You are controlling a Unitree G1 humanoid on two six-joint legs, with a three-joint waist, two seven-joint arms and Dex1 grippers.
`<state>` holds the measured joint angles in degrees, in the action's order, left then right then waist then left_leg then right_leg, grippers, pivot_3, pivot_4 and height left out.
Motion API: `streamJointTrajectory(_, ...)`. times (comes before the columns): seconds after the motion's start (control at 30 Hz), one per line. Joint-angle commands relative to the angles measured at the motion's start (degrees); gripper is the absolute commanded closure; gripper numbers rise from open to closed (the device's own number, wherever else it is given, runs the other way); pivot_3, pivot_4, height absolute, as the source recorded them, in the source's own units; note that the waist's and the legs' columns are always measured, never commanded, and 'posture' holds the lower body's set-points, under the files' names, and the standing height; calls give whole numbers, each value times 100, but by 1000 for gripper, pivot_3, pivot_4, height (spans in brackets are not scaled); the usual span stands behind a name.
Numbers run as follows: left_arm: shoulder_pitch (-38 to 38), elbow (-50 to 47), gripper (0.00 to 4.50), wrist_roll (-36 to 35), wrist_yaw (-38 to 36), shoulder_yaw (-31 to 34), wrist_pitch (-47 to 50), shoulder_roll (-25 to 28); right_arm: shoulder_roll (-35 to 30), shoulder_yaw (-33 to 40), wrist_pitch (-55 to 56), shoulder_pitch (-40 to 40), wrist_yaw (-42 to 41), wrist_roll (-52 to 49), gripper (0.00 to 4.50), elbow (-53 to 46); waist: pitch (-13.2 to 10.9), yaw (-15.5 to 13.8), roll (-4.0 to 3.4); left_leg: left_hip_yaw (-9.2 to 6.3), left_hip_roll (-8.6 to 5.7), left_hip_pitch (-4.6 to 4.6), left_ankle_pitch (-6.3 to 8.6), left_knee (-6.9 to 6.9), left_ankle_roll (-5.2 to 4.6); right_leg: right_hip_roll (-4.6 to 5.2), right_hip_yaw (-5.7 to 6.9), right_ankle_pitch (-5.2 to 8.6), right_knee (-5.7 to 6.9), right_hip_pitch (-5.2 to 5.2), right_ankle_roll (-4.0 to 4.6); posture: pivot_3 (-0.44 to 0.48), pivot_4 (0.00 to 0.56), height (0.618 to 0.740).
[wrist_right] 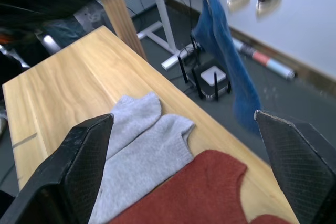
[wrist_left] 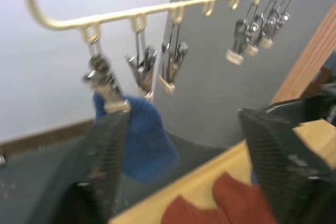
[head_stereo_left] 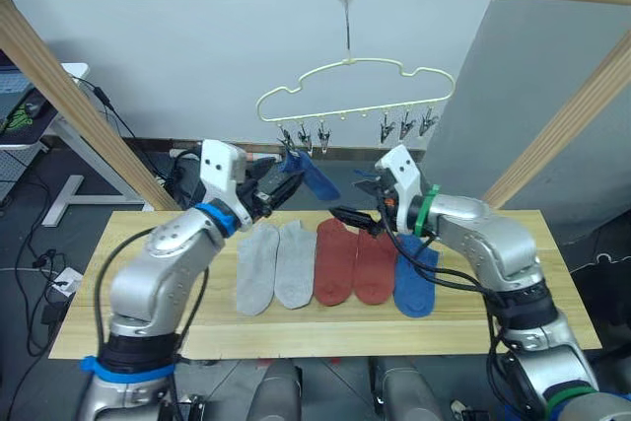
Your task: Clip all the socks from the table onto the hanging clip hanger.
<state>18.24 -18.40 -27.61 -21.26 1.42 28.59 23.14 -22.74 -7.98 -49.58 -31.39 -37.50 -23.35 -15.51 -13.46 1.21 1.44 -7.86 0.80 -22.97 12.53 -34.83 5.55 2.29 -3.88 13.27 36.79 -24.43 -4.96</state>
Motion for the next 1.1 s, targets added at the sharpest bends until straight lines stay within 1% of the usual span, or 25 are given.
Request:
streamJointTrajectory(0.03, 62, 80, 2424, 717, 311, -322, -536, -245, -225, 272, 56, 51, -126, -214, 0, -574, -1, 5, 2, 0, 0, 0, 0, 0, 0, 0, 0, 0, 1, 0, 0, 69, 217, 740)
streamJointTrajectory(0.13, 105, 320, 2424, 1061, 635, -392, -807, -629, -174, 530, -85, -5, 20, -451, 0, -798, -2, 48, 1, 1, 1, 4, 0, -1, -1, -1, -1, 0, 5, 0, -1, 46, 215, 740)
streamJointTrajectory(0.27, 117, 584, 2424, 1430, 845, -447, -1094, -926, -280, 435, 107, 6, 35, -347, 0, -973, -3, 60, 0, 1, 3, 5, -1, -3, -1, -4, 0, -2, 8, 0, -4, 46, 215, 740)
streamJointTrajectory(0.4, 444, 1346, 2424, 1805, 1176, -420, -1557, -1280, -166, 576, 11, -149, 60, -616, 0, -1145, -3, 46, 0, 1, 1, 3, -1, -6, -1, -3, 0, -4, 6, 1, -7, 26, 209, 740)
streamJointTrajectory(0.5, 837, 2157, 2424, 2047, 1381, -356, -2021, -1488, -205, 672, 62, -221, -7, -757, 0, -1183, -3, 46, 1, 0, 0, 3, -1, -11, -2, -3, 0, -6, 7, 4, -11, 25, 207, 740)
streamJointTrajectory(0.57, 1039, 2616, 2424, 2132, 1357, -359, -2292, -1556, -249, 665, 122, -262, -20, -757, 0, -1139, -3, 46, 1, 0, 0, 4, -1, -11, -2, -3, 1, -6, 5, 6, -11, 19, 205, 740)
streamJointTrajectory(0.77, 1369, 3352, 2424, 2310, 1501, -248, -2819, -1728, -275, 739, 140, -340, 108, -828, 0, -1123, -3, 55, 1, 0, -1, 3, -1, -8, -2, -2, 1, -6, 4, 5, -10, 9, 205, 740)
streamJointTrajectory(0.8, 1451, 3490, 2424, 2329, 1516, -230, -2904, -1743, -279, 760, 130, -345, 140, -826, 0, -1134, -3, 58, 1, -2, -1, 3, -1, -9, -2, -3, 2, -6, 5, 5, -10, -7, 202, 740)
streamJointTrajectory(0.97, 1774, 3934, 2424, 2415, 1548, -178, -3227, -1748, -303, 780, 94, -328, 217, -833, 0, -1176, -3, 62, 1, 0, -1, 4, -2, -11, -2, -3, 1, -7, 6, 5, -12, -7, 202, 740)
streamJointTrajectory(1.0, 1820, 3992, 2424, 2446, 1545, -178, -3272, -1734, -304, 782, 91, -323, 226, -834, 0, -1184, -3, 65, 1, 0, -1, 4, -2, -11, -2, -3, 1, -7, 7, 5, -11, -15, 195, 740)
streamJointTrajectory(1.1, 1915, 4111, 2424, 2504, 1556, -166, -3393, -1709, -306, 781, 91, -326, 252, -839, 0, -1189, -3, 66, 1, 0, -1, 4, -1, -11, -2, -3, 1, -7, 6, 5, -11, -15, 195, 740)
